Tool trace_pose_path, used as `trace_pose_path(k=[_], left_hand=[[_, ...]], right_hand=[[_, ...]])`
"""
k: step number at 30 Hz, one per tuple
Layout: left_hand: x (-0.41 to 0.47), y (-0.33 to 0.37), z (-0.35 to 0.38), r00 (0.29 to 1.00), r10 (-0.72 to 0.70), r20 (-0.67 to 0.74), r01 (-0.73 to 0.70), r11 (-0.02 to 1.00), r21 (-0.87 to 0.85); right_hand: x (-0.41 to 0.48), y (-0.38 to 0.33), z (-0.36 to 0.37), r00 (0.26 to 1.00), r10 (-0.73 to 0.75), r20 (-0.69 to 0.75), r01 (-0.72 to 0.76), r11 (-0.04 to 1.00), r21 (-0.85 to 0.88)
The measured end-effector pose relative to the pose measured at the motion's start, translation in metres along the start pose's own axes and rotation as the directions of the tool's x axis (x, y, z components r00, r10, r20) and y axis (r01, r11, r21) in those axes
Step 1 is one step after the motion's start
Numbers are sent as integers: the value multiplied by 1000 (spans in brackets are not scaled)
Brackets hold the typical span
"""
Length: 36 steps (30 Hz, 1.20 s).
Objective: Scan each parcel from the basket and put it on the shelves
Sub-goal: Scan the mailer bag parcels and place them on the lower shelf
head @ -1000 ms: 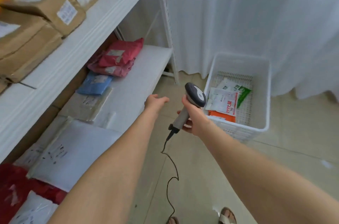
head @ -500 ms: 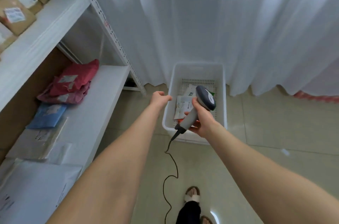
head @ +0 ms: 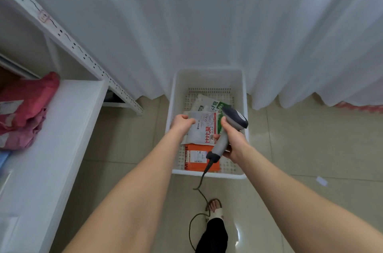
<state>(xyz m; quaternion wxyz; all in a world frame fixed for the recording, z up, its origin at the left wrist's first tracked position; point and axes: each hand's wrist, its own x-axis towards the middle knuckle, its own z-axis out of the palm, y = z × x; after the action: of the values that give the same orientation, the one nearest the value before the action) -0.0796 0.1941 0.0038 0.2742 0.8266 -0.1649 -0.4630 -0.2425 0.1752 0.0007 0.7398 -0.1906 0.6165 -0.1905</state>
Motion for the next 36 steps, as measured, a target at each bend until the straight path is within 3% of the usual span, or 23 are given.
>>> trace_pose_path(k=[10, 20, 30, 36], left_hand=[[159, -74, 85, 940, -335, 68, 339, 889, -306], [306, -181, 184, 858, -509, 71, 480, 745, -464], [391, -240, 220, 812, -581, 48, 468, 600, -649], [408, -239, 225, 873, -471, 126, 358, 444, -822]], right_hand=[[179, 24, -8, 994, 87, -70, -84, 996, 38], [370, 77, -27, 987, 160, -29, -160, 987, 19], [466, 110, -34, 990, 134, -41, -133, 991, 14], [477, 113, -27, 986, 164, 8, -164, 986, 21]])
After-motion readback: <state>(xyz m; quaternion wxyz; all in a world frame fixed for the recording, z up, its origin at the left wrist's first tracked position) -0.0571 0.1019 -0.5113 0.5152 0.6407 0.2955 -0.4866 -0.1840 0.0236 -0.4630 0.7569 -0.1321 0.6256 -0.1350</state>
